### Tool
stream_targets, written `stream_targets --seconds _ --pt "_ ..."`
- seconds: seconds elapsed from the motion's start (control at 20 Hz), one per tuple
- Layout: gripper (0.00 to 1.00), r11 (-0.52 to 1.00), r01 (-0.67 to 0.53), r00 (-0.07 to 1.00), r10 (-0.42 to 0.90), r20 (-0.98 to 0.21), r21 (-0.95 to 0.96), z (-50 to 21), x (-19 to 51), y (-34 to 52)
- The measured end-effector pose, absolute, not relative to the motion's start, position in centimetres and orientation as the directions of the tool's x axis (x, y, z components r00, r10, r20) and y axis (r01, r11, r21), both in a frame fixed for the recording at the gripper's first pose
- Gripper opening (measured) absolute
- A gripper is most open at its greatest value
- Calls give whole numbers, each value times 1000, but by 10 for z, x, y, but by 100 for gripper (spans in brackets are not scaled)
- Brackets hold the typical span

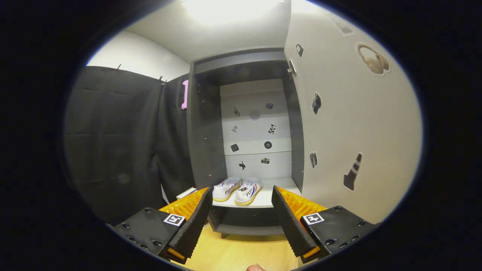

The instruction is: Open the shoe cabinet door, grab the shoes and put them into the shoe cabinet, then close the shoe cabinet door.

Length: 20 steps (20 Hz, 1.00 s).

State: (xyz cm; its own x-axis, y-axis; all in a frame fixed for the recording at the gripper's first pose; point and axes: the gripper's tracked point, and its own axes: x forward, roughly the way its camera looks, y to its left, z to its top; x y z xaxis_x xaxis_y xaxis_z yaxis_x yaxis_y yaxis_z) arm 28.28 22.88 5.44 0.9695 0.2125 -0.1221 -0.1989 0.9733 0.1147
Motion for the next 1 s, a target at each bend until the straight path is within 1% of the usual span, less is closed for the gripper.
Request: stream_targets --seconds 0.25,0.65,0.85,1.0 --pt "97 968 -228 964 240 -116 103 64 226 218" --pt "97 974 -201 969 214 -125 106 71 167 175" --pt "97 981 -164 975 177 -134 103 72 148 146" --pt "98 989 -100 980 117 -158 113 66 141 113"
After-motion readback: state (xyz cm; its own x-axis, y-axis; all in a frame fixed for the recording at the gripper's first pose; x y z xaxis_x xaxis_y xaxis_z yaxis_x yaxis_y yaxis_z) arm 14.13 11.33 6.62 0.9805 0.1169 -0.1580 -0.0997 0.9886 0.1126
